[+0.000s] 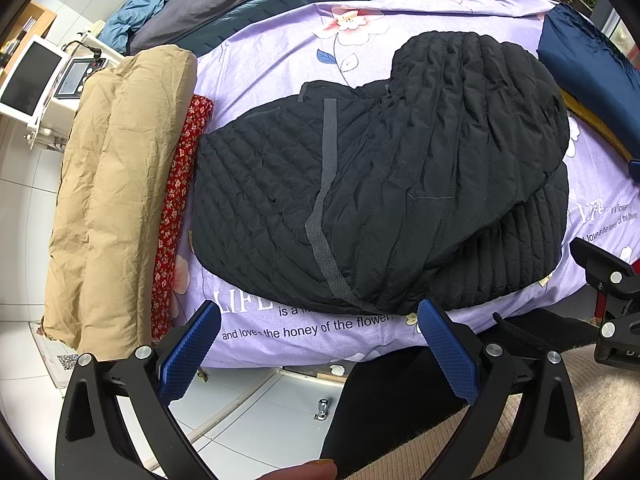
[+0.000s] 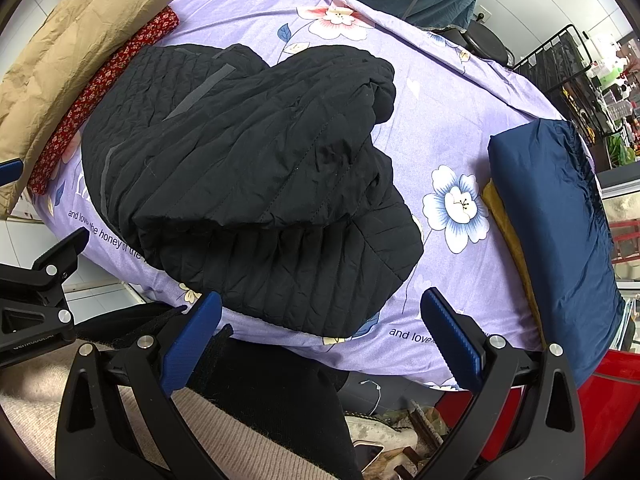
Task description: Fold large clothes
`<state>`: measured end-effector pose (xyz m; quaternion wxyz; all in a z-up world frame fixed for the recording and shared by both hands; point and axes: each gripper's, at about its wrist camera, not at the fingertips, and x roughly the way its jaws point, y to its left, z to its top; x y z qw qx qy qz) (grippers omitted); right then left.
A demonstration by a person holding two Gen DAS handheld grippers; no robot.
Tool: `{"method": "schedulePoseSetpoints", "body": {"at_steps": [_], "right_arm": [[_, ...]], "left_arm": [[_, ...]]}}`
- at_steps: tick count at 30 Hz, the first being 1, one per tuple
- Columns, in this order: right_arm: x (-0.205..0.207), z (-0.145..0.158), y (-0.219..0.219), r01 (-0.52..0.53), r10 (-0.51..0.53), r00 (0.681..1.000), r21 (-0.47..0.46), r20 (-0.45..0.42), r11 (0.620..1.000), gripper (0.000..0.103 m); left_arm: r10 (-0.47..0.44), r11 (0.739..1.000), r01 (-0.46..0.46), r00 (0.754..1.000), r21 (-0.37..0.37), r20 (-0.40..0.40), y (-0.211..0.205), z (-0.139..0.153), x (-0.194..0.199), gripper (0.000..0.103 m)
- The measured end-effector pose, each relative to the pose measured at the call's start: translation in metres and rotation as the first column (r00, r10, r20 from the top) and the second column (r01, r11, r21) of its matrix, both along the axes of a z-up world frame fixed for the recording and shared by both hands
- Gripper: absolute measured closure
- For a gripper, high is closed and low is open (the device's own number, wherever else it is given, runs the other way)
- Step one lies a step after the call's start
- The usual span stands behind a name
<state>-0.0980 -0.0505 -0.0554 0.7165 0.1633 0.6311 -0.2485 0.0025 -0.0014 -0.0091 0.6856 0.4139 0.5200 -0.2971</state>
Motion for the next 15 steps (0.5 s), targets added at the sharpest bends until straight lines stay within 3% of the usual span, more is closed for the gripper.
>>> {"method": "schedulePoseSetpoints", "body": {"at_steps": [15], "right_arm": [[0.0039,-0.0059,-0.0012,0.006,-0.005,1.000,0.005,-0.002,1.000,0.005]], "left_arm": [[-0.007,1.000,0.007,1.000,0.011,-0.010,-0.0044,-0.0038,0.0010,0.006]]}}
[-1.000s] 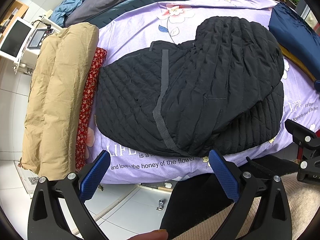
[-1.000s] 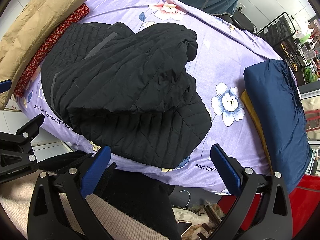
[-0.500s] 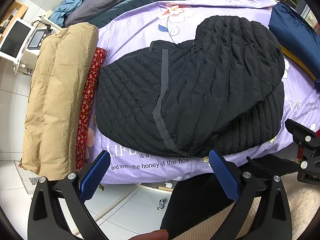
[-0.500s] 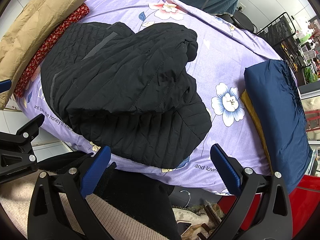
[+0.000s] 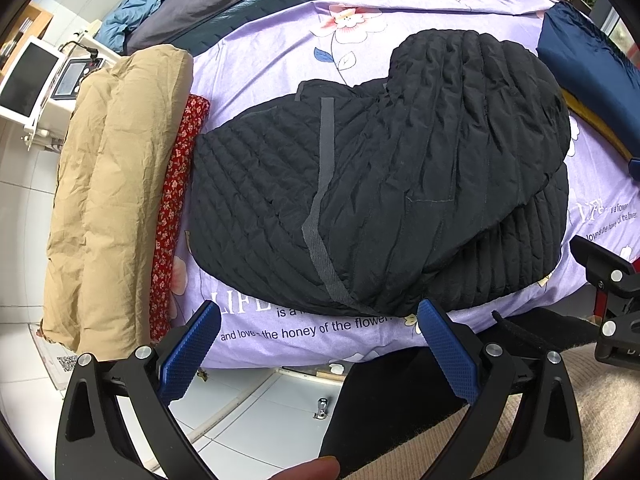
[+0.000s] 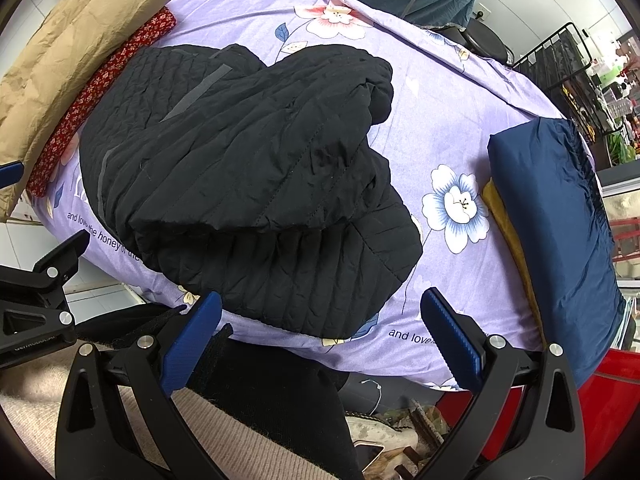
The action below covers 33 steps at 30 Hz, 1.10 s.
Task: Fold large clothes
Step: 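Grasp the black jacket with the left tool while the right tool grasps it too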
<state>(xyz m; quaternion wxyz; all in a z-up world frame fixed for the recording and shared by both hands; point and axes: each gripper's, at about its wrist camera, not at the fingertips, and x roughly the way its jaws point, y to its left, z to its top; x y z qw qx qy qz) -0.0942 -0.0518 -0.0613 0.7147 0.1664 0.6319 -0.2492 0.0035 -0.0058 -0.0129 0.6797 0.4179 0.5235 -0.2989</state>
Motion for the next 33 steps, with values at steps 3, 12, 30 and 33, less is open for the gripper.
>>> {"method": "schedulePoseSetpoints", "body": {"at_steps": [3,12,30,33], "right_arm": [[0.000,0.000,0.000,0.001,-0.001,1.000,0.004,-0.001,1.000,0.005],[-0.014,0.003,-0.036,0.111,-0.118,0.989,0.086,0.086,0.990,0.005],[-0.095,-0.165,-0.177,0.523,-0.645,0.764,0.612,-0.028,0.593,0.005],[-0.084,-0.195,-0.158,0.470,-0.604,0.796,0.675,-0.045,0.569,0.005]], "left_arm": [[-0.005,1.000,0.005,1.000,0.004,-0.008,-0.001,-0.001,0.000,0.006],[-0.064,0.998,0.062,0.995,-0.021,-0.074,-0.012,0.000,-0.005,0.006],[-0.267,0.948,0.150,0.855,-0.281,-0.444,-0.100,-0.018,0.040,0.007],[-0.361,0.924,0.261,0.836,-0.279,-0.413,-0.098,-0.026,0.019,0.006]]}}
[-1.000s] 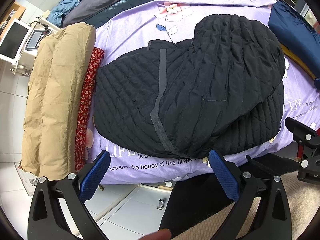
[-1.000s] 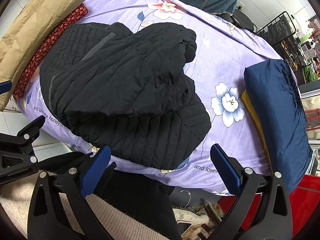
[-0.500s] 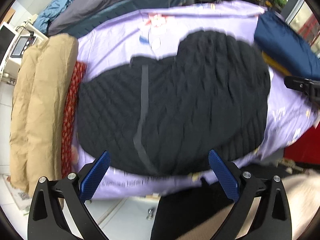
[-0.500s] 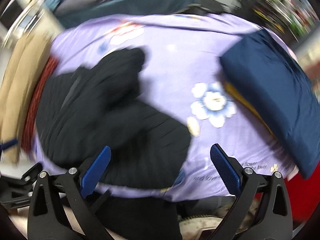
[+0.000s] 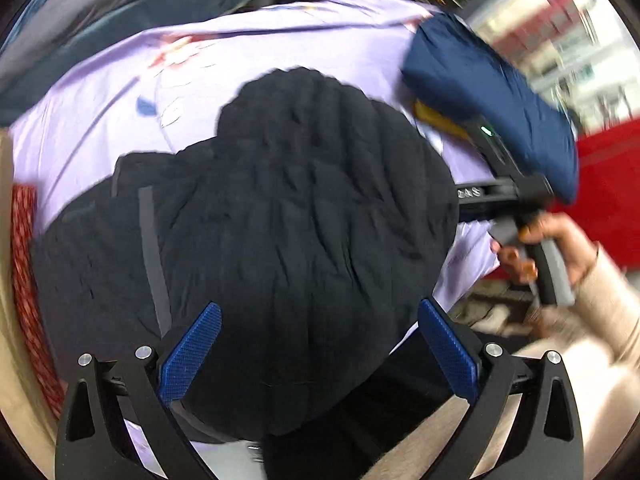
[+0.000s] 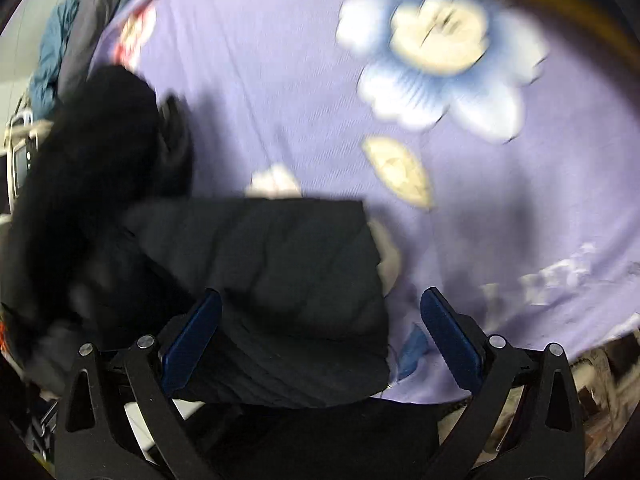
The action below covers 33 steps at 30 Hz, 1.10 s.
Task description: Fold large clothes
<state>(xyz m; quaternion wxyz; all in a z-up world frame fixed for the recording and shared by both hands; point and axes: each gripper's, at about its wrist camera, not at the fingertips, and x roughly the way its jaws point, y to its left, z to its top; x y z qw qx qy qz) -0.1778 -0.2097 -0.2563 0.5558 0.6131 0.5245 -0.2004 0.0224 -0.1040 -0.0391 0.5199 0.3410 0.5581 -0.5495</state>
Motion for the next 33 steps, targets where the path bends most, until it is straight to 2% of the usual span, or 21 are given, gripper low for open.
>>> {"method": "schedulePoseSetpoints", "body": {"at_steps": [2,4,6,7,9,11,12,14,15,19,20,21,22,23,25,26,28,30,32,33], "right_arm": [[0.002,-0.021,0.011,0.059,-0.061,0.998,0.086,0.027,0.995,0.005],[0.010,-0.028,0.018,0.069,-0.077,0.995,0.118,0.063,0.991,0.009],[0.022,-0.018,0.020,0.029,-0.032,0.998,0.045,0.055,0.999,0.023],[0.027,-0.014,0.020,0.014,-0.016,0.998,0.029,0.055,0.999,0.029],[0.036,-0.005,0.019,-0.017,0.016,0.998,0.013,0.058,1.000,0.053],[0.048,0.008,0.017,-0.058,0.059,0.996,-0.013,0.064,0.998,0.065],[0.059,0.022,0.015,-0.102,0.105,0.992,-0.047,0.065,0.994,0.071],[0.089,0.059,0.011,-0.174,0.189,0.978,-0.154,0.090,0.973,0.076],[0.100,0.078,0.007,-0.182,0.207,0.971,-0.196,0.116,0.964,0.078],[0.154,0.174,-0.017,-0.205,0.319,0.921,-0.419,0.223,0.885,0.081],[0.173,0.211,-0.024,-0.199,0.361,0.895,-0.491,0.262,0.848,0.082],[0.184,0.236,-0.027,-0.192,0.390,0.874,-0.532,0.289,0.825,0.084],[0.198,0.270,-0.030,-0.179,0.433,0.838,-0.582,0.332,0.793,0.084],[0.215,0.315,-0.029,-0.165,0.499,0.791,-0.661,0.354,0.732,0.085],[0.240,0.379,-0.032,-0.153,0.586,0.733,-0.756,0.345,0.636,0.085],[0.246,0.400,-0.032,-0.131,0.602,0.719,-0.782,0.348,0.609,0.085],[0.243,0.426,-0.036,-0.092,0.626,0.691,-0.814,0.363,0.574,0.085],[0.232,0.442,-0.042,-0.064,0.658,0.668,-0.854,0.348,0.516,0.085],[0.212,0.425,-0.064,-0.085,0.644,0.680,-0.835,0.350,0.543,0.085],[0.192,0.402,-0.069,-0.096,0.615,0.722,-0.834,0.317,0.544,0.084]], "left_arm": [[-0.072,0.997,0.071,0.995,0.026,0.069,-0.001,-0.020,-0.011,0.006],[-0.108,0.994,0.104,0.989,0.046,0.097,-0.004,-0.035,-0.018,0.005],[-0.129,0.991,0.123,0.986,0.055,0.109,-0.008,-0.044,-0.022,0.006],[-0.135,0.990,0.128,0.983,0.064,0.123,-0.012,-0.046,-0.024,0.010],[-0.131,0.991,0.126,0.984,0.048,0.120,-0.014,-0.044,-0.023,0.023],[-0.121,0.993,0.118,0.985,0.027,0.126,-0.016,-0.044,-0.022,0.049],[-0.106,0.994,0.104,0.986,0.017,0.131,-0.018,-0.042,-0.017,0.054],[-0.051,0.999,0.053,0.990,-0.008,0.134,-0.022,-0.034,-0.001,0.075],[-0.035,0.999,0.039,0.989,-0.024,0.145,-0.021,-0.027,0.004,0.078],[0.077,0.990,-0.056,0.984,-0.130,0.164,-0.020,0.018,0.042,0.086],[0.102,0.985,-0.075,0.980,-0.158,0.171,-0.019,0.031,0.051,0.087],[0.129,0.976,-0.091,0.974,-0.196,0.189,-0.018,0.050,0.061,0.087],[0.157,0.966,-0.106,0.966,-0.238,0.205,-0.015,0.070,0.069,0.088],[0.177,0.957,-0.119,0.962,-0.265,0.209,-0.012,0.084,0.075,0.089],[0.224,0.928,-0.142,0.951,-0.344,0.213,-0.006,0.119,0.086,0.089],[0.236,0.916,-0.141,0.946,-0.376,0.221,-0.004,0.133,0.088,0.089],[0.247,0.899,-0.123,0.936,-0.421,0.252,-0.001,0.153,0.080,0.089],[0.218,0.893,-0.091,0.944,-0.442,0.247,-0.004,0.159,0.064,0.089],[0.149,0.901,-0.033,0.960,-0.433,0.237,-0.009,0.148,0.035,0.089],[0.116,0.908,-0.005,0.964,-0.420,0.239,-0.014,0.140,0.022,0.089]]}}
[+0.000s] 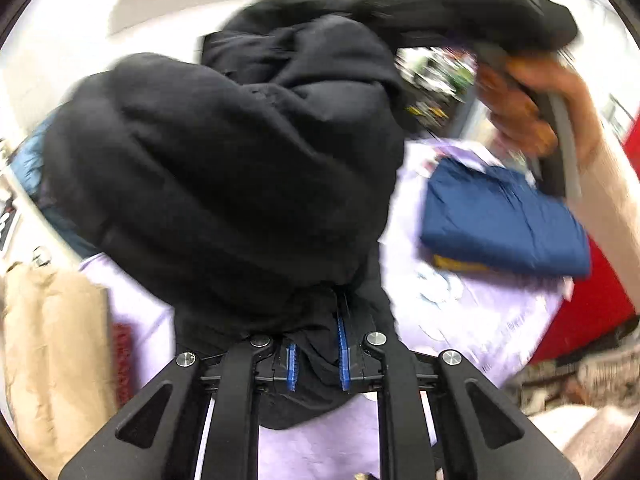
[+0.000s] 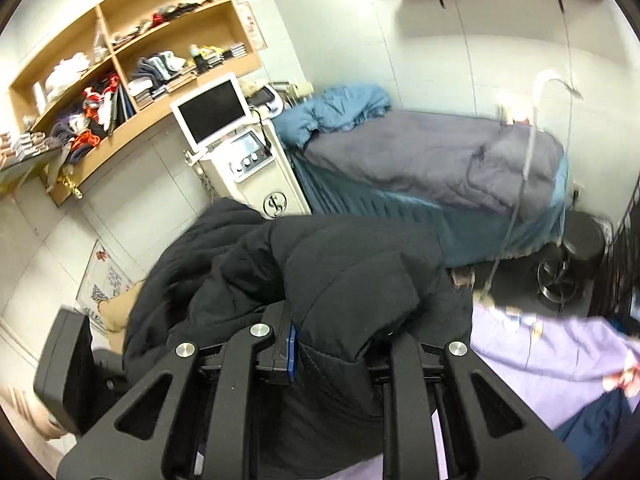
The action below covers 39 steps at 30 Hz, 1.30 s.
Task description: Fold large clothes
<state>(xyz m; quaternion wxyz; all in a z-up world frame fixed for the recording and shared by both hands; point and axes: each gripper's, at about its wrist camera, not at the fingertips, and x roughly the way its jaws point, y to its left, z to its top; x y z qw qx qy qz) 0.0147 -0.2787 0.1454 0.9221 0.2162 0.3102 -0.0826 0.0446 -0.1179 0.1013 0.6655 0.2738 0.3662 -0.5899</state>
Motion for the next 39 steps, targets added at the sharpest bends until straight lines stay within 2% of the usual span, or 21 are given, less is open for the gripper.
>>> {"method": "schedulePoseSetpoints", "body": {"at_steps": [2,4,5,8,10,12,13,14,16,18,19,21,23,24,26,29,30,32,35,37,39], "right_arm": [[-0.035,-0.033,-0.011,0.070,-0.069,0.995,0.005,-0.074,0.998,0.084],[-0.075,-0.092,-0.026,0.182,-0.168,0.968,0.061,-0.187,0.981,0.083],[-0.090,-0.116,-0.032,0.248,-0.223,0.942,0.073,-0.251,0.966,0.082],[-0.153,-0.201,-0.045,0.446,-0.358,0.795,0.071,-0.491,0.892,0.081],[-0.203,-0.247,-0.044,0.543,-0.408,0.741,0.118,-0.533,0.832,0.076],[-0.239,-0.275,-0.041,0.612,-0.436,0.718,0.194,-0.542,0.767,0.068],[-0.250,-0.283,-0.036,0.630,-0.446,0.719,0.226,-0.533,0.743,0.067],[-0.259,-0.287,-0.034,0.651,-0.466,0.716,0.253,-0.520,0.716,0.063],[-0.266,-0.286,-0.028,0.665,-0.483,0.717,0.284,-0.503,0.691,0.061],[-0.264,-0.276,-0.028,0.668,-0.492,0.721,0.299,-0.489,0.682,0.057],[-0.260,-0.269,-0.029,0.663,-0.494,0.726,0.294,-0.479,0.689,0.053],[-0.251,-0.249,-0.022,0.640,-0.494,0.742,0.259,-0.453,0.724,0.025],[-0.239,-0.218,-0.012,0.591,-0.485,0.739,0.104,-0.468,0.800,0.008],[-0.251,-0.215,-0.008,0.560,-0.470,0.740,0.053,-0.481,0.827,0.008],[-0.251,-0.193,-0.004,0.537,-0.486,0.726,-0.039,-0.487,0.843,0.008],[-0.258,-0.147,0.009,0.493,-0.468,0.797,-0.037,-0.382,0.869,0.008],[-0.256,-0.135,0.014,0.488,-0.466,0.811,-0.029,-0.355,0.872,0.008],[-0.230,-0.115,0.018,0.443,-0.411,0.875,0.082,-0.255,0.893,0.008],[-0.172,-0.120,0.021,0.364,-0.315,0.916,0.184,-0.250,0.913,0.008],[-0.124,-0.136,0.027,0.342,-0.298,0.891,0.075,-0.343,0.937,0.008],[-0.095,-0.157,0.029,0.363,-0.343,0.818,-0.047,-0.462,0.931,0.008]], "left_arm": [[-0.079,0.996,0.080,0.997,0.042,-0.013,-0.016,-0.025,-0.033,0.089],[-0.191,0.973,0.200,0.978,0.111,-0.089,-0.030,-0.056,-0.066,0.089],[-0.233,0.959,0.246,0.967,0.139,-0.104,-0.039,-0.070,-0.082,0.089],[-0.360,0.891,0.384,0.923,0.243,-0.138,-0.058,-0.118,-0.134,0.085],[-0.413,0.858,0.442,0.897,0.261,-0.159,-0.058,-0.133,-0.156,0.083],[-0.435,0.841,0.476,0.878,0.258,-0.200,-0.056,-0.138,-0.167,0.062],[-0.431,0.850,0.462,0.886,0.254,-0.172,-0.055,-0.136,-0.168,0.032],[-0.415,0.870,0.434,0.901,0.235,-0.126,-0.054,-0.131,-0.167,0.016],[-0.380,0.901,0.389,0.921,0.192,-0.087,-0.046,-0.117,-0.156,0.013],[-0.334,0.919,0.341,0.940,0.200,-0.071,-0.043,-0.111,-0.139,0.011],[-0.306,0.928,0.307,0.951,0.211,-0.038,-0.042,-0.107,-0.124,0.010],[-0.240,0.947,0.222,0.969,0.230,0.054,-0.035,-0.110,-0.095,0.010],[-0.172,0.956,0.140,0.980,0.256,0.104,-0.022,-0.115,-0.069,0.010],[-0.122,0.960,0.091,0.987,0.264,0.105,-0.012,-0.115,-0.050,0.010],[-0.009,0.961,-0.013,0.997,0.277,0.079,0.011,-0.119,-0.014,0.010],[0.124,0.948,-0.134,0.991,0.290,0.052,0.041,-0.127,0.021,0.010],[0.172,0.934,-0.177,0.984,0.311,0.043,0.050,-0.135,0.034,0.010],[0.222,0.917,-0.223,0.974,0.332,0.041,0.058,-0.142,0.042,0.010],[0.255,0.913,-0.251,0.966,0.320,0.029,0.059,-0.139,0.050,0.010],[0.257,0.921,-0.252,0.966,0.297,0.023,0.053,-0.133,0.053,0.010],[0.245,0.935,-0.242,0.969,0.258,0.020,0.046,-0.121,0.050,0.010]]}}
